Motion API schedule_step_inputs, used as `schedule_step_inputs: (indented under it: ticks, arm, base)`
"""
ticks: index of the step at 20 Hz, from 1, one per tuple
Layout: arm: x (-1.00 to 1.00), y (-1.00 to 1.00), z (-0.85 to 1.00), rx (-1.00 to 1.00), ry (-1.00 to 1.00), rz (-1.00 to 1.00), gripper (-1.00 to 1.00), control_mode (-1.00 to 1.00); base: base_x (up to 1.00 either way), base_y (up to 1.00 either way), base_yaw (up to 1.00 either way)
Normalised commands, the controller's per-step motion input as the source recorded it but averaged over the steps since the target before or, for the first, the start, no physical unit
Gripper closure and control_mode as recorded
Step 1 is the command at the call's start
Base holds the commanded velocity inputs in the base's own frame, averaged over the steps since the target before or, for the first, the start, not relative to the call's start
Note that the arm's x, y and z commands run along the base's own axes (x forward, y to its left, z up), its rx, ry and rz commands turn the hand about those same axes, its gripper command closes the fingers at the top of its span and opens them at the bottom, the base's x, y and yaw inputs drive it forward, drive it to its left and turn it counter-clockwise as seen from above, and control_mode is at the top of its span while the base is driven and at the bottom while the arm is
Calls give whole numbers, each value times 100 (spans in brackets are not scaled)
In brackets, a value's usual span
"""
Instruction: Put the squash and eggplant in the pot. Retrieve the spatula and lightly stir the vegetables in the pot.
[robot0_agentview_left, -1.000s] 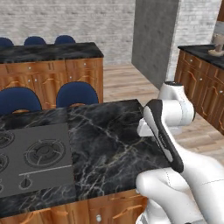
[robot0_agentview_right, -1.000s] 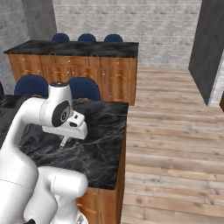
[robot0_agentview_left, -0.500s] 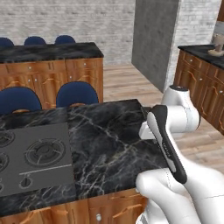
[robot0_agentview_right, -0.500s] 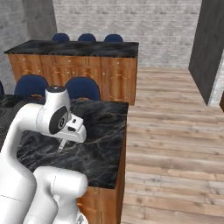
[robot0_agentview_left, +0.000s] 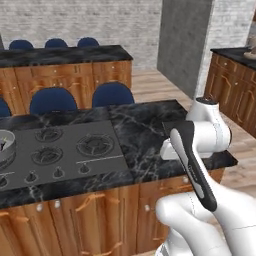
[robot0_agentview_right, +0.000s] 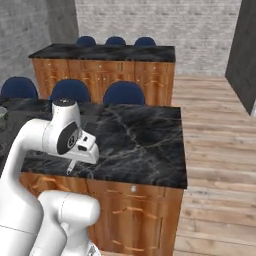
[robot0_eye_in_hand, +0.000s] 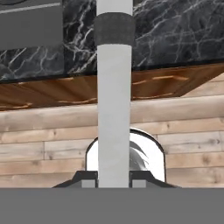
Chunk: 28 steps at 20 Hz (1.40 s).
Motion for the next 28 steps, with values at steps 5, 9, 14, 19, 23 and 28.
schedule_step_inputs:
  ticks: [5,9,14,19,23,28]
  arm:
    - [0,0,0,0,0,0,100,100]
    - [0,0,0,0,0,0,100,100]
    - [0,0,0,0,0,0,100,100]
    - [0,0,0,0,0,0,100,100]
    - [0,0,0,0,0,0,100,100]
    - [0,0,0,0,0,0,100,100]
  base:
    - [-1,100,0]
    - [17,100,-4]
    - [31,100,-13]
    - [58,96,-15]
    - [90,23,-3]
    - [59,0,0]
